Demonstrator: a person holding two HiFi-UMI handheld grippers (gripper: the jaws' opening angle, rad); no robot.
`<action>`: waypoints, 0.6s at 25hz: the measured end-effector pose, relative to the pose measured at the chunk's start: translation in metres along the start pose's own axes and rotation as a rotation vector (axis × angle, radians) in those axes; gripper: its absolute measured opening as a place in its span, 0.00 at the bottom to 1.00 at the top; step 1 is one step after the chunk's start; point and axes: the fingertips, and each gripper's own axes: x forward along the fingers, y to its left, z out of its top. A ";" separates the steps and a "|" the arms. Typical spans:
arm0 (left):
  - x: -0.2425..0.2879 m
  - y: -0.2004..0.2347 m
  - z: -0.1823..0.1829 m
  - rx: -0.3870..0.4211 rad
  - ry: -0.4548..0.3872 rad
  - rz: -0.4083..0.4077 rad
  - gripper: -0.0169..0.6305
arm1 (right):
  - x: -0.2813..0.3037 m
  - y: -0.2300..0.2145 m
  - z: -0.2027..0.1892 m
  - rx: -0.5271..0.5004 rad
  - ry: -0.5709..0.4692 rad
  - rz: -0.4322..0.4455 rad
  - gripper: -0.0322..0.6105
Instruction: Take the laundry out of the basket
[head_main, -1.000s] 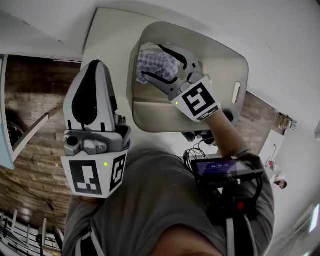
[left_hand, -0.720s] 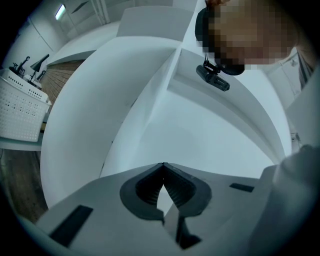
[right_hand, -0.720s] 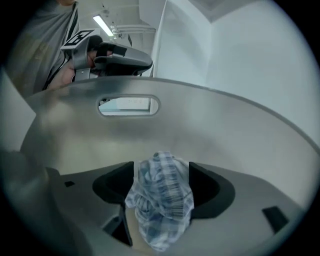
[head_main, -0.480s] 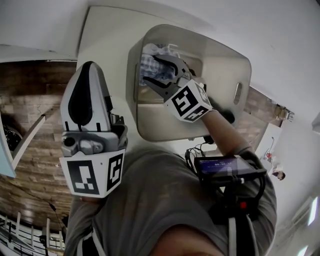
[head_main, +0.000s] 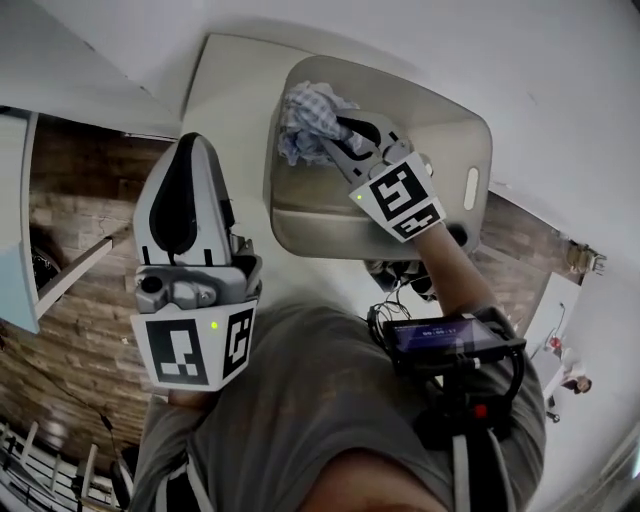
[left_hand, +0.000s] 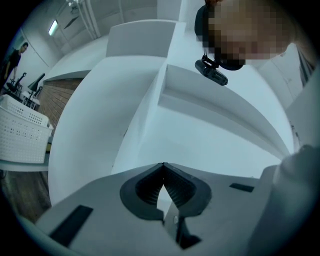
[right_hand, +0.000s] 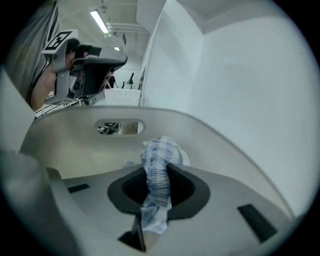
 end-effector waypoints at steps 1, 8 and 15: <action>-0.006 -0.006 0.005 0.014 -0.009 -0.002 0.04 | -0.009 -0.004 0.009 0.008 -0.034 -0.019 0.18; -0.052 -0.062 0.037 0.120 -0.077 -0.029 0.04 | -0.102 -0.022 0.079 0.041 -0.306 -0.159 0.17; -0.107 -0.114 0.055 0.176 -0.138 -0.055 0.04 | -0.211 -0.012 0.124 -0.004 -0.492 -0.241 0.17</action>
